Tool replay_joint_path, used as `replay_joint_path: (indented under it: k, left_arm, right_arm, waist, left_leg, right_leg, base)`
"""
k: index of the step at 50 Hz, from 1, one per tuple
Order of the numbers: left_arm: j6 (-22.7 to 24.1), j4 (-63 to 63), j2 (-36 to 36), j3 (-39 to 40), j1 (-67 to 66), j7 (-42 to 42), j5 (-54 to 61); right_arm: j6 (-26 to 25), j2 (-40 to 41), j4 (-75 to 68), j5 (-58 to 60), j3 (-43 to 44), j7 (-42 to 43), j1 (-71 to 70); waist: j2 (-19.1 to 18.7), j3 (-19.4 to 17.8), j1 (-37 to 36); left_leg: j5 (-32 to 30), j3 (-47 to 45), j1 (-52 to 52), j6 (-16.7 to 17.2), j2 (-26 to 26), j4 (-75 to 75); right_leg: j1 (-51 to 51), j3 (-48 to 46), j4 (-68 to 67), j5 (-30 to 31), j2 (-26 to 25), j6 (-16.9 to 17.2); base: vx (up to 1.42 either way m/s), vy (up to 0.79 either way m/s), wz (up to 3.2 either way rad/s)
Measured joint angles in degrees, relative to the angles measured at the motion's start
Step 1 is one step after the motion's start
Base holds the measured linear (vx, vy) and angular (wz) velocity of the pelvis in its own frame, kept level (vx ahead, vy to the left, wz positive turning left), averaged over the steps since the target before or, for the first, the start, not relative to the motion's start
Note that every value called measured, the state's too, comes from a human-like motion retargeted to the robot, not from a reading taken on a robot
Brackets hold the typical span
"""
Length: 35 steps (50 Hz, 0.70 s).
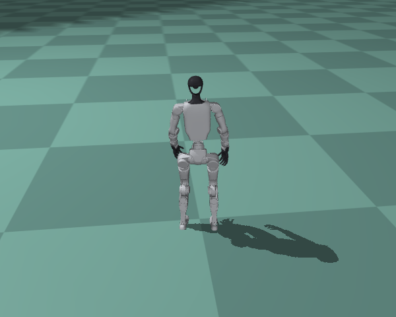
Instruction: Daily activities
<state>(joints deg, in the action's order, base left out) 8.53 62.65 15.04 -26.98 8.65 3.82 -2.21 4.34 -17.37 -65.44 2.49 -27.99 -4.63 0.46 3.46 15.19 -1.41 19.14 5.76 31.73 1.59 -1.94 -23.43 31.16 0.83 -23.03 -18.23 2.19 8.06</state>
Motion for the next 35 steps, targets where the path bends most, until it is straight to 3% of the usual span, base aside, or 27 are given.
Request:
replay_joint_path:
  k: [6,10,16,23,28,35]
  left_arm:
    - [0.07,0.19,1.44,-0.25,-3.65,-0.60,1.47]
    - [0.11,-1.46,4.05,1.18,-2.27,-1.78,2.84]
    - [0.78,-4.12,6.66,2.80,-1.92,-5.24,3.19]
    - [0.80,-3.63,5.75,2.96,-2.20,-6.30,-0.38]
    - [0.88,-3.73,4.48,2.97,-3.41,-5.54,-1.26]
    - [1.18,-6.17,2.96,1.92,-5.28,-5.32,-1.91]
  right_arm:
    - [0.52,-1.78,8.68,0.81,0.96,0.83,-7.16]
    - [0.19,-6.95,13.47,1.01,3.84,3.29,-10.61]
    - [-1.00,-12.78,13.65,1.57,9.32,9.65,-12.61]
    - [-2.20,-11.95,7.26,2.78,11.29,10.06,-13.52]
    - [-1.79,-9.73,7.36,1.95,11.59,9.11,-12.28]
    - [-1.15,-6.76,9.77,0.84,10.98,9.79,-10.08]
  waist:
    - [-0.70,-0.37,-0.48]
    - [-2.63,-2.91,0.67]
    - [-8.52,-6.13,0.22]
    - [-12.95,-8.24,-1.92]
    - [-13.10,-7.52,-1.60]
    - [-11.38,-4.50,-0.62]
  left_leg:
    - [-4.37,-1.08,5.77,0.66,0.51,0.34]
    - [-11.40,-1.22,6.75,2.31,0.36,6.82]
    - [-23.88,-0.18,10.24,7.89,2.94,17.76]
    - [-32.93,-0.62,13.56,12.60,5.32,26.40]
    - [-35.06,-1.10,14.03,13.38,5.72,26.59]
    - [-31.34,-1.09,10.68,11.62,6.20,26.65]
  right_leg:
    - [6.29,2.02,0.01,5.29,-0.62,1.89]
    - [8.48,8.54,4.44,12.29,-1.17,6.94]
    - [14.69,8.97,10.24,27.20,-5.38,6.94]
    - [20.14,4.82,16.25,38.09,-6.98,6.94]
    - [20.04,3.49,17.73,40.82,-7.34,6.94]
    - [15.62,4.95,18.31,35.72,-6.35,6.94]
  base:
    - [-0.04,-0.01,-0.05]
    - [-0.02,-0.05,0.12]
    - [-0.04,-0.25,0.07]
    - [-0.08,-0.13,-0.10]
    - [-0.01,-0.01,-0.02]
    - [0.03,0.04,0.07]
